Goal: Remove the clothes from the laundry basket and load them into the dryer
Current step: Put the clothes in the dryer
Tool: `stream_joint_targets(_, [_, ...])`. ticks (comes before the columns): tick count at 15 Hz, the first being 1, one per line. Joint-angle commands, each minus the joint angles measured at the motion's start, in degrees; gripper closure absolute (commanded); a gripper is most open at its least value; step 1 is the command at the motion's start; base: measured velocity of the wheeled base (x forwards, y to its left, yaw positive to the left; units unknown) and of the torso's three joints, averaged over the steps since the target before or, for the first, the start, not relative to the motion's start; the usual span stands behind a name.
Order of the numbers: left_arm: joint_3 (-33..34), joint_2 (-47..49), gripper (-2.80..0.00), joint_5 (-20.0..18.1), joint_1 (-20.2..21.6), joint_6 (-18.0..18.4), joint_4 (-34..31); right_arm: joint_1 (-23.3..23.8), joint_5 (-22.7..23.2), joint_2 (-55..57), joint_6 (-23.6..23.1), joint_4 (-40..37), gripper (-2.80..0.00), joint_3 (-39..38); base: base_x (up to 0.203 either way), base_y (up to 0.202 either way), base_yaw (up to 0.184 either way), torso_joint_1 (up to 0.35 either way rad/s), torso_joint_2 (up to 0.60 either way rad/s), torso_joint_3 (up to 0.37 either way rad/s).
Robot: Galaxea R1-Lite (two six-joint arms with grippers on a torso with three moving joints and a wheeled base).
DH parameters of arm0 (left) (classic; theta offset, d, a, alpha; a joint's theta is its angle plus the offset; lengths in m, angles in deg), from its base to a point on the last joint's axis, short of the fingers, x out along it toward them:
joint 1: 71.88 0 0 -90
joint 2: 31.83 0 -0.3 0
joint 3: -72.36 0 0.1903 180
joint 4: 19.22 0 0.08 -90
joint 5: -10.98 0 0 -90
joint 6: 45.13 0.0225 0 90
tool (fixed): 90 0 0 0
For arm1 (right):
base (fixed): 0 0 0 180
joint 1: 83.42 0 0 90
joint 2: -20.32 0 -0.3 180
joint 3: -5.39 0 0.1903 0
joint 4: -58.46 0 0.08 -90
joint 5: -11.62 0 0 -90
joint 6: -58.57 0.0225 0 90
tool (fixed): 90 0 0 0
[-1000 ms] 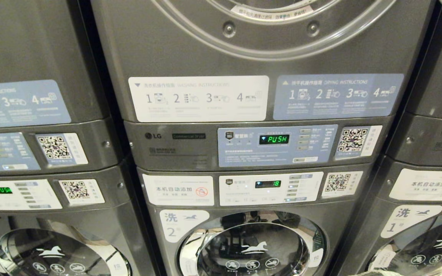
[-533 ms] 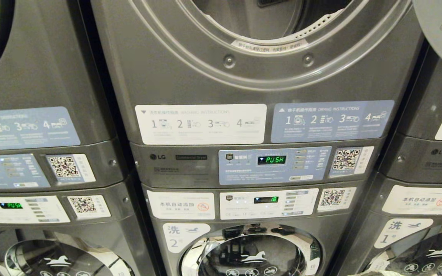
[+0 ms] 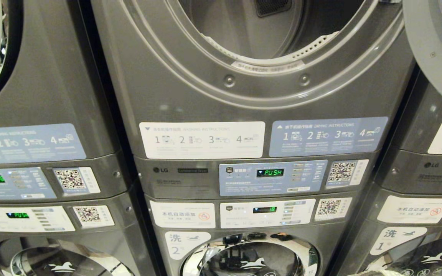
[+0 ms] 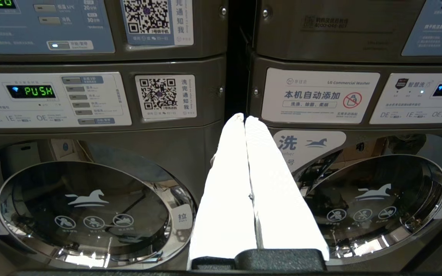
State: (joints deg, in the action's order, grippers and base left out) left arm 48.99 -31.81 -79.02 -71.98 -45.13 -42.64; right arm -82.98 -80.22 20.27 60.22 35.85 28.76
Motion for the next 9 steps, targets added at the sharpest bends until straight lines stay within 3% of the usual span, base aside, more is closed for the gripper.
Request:
stream_joint_targets(1, [0.0,0.07,0.0,0.0,0.01,0.0,0.03,0.0,0.0,0.05,0.02,0.03,0.0,-0.35,0.0,0.0,0.0,0.159,-0.34,-0.183])
stream_joint_targets(9, [0.0,-0.02,0.0,0.0,0.01,0.0,-0.04,0.0,0.0,0.05,0.02,0.03,0.0,-0.35,0.0,0.0,0.0,0.152,-0.31,-0.162])
